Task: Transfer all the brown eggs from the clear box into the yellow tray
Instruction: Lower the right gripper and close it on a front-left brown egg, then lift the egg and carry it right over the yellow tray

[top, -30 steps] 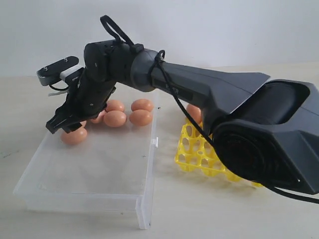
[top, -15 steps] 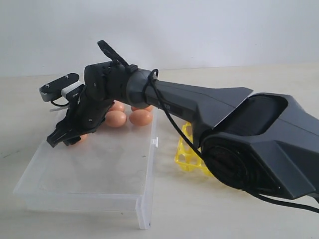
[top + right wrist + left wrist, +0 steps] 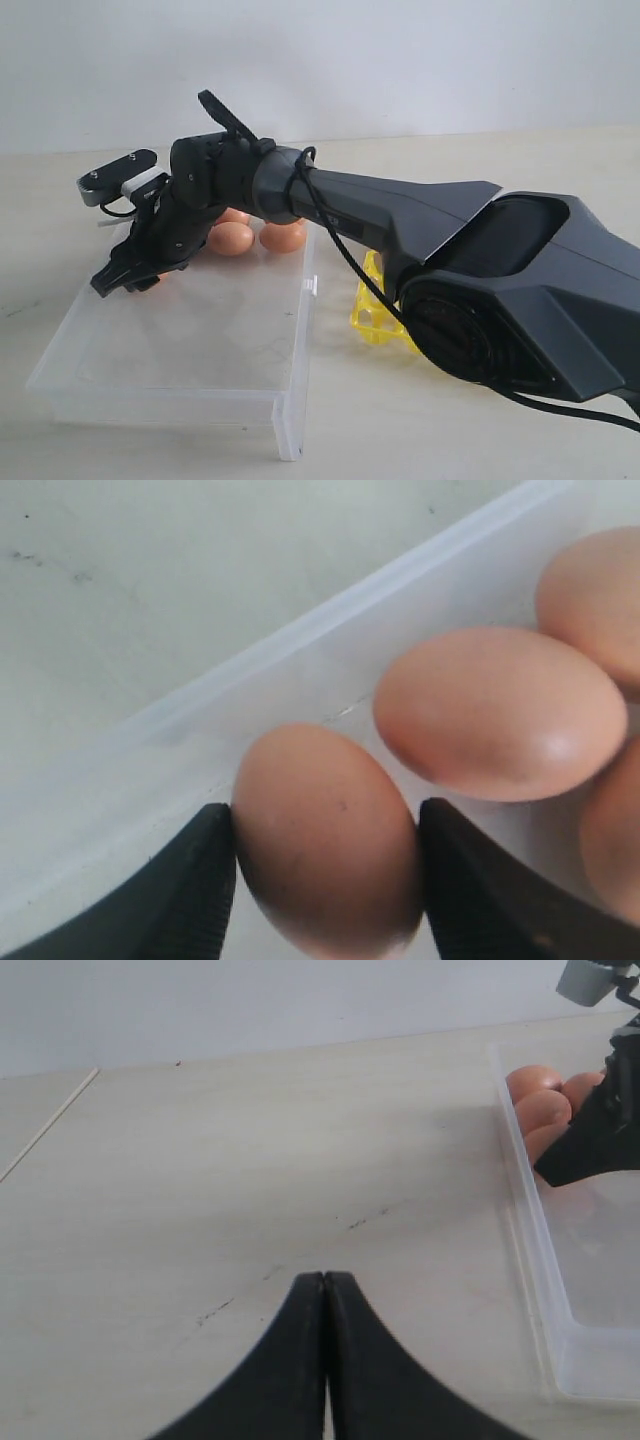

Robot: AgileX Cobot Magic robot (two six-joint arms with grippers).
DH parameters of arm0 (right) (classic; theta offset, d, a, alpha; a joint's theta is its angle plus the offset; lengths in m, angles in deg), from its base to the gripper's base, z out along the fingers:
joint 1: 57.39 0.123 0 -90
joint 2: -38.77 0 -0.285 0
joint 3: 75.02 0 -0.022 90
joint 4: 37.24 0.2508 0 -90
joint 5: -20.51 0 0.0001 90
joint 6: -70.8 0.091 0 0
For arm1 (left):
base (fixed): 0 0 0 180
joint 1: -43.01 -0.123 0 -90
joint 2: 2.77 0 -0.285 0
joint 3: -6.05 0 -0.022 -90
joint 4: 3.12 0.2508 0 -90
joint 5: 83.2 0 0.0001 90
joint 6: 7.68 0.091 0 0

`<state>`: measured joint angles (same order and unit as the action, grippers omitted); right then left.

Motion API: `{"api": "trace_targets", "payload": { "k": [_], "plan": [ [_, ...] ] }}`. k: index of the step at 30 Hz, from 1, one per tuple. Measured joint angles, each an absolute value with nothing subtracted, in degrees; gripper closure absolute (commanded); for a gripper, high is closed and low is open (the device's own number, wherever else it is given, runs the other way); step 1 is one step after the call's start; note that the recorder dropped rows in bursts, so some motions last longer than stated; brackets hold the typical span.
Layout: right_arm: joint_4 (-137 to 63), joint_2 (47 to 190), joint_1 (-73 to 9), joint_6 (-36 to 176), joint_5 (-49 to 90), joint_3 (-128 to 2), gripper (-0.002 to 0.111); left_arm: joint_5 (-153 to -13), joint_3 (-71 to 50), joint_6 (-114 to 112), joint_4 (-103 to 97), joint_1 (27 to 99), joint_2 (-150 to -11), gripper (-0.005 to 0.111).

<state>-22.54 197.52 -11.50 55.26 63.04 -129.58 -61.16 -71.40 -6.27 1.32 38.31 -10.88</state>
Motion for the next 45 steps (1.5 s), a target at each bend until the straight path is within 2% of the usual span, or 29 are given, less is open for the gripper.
{"api": "trace_targets", "payload": {
  "k": [25,35,45],
  "plan": [
    [-15.6,192.6,-11.5,50.9,71.7,-129.6,0.108,-61.2,-71.4,-6.3,1.3,38.3,-10.9,0.107],
    [-6.2,189.7,-11.5,43.9,63.1,-129.6,0.108,-61.2,-71.4,-6.3,1.3,38.3,-10.9,0.107],
    [-7.5,186.2,-11.5,40.9,56.9,-129.6,0.108,-61.2,-71.4,-6.3,1.3,38.3,-10.9,0.107]
  ]
}}
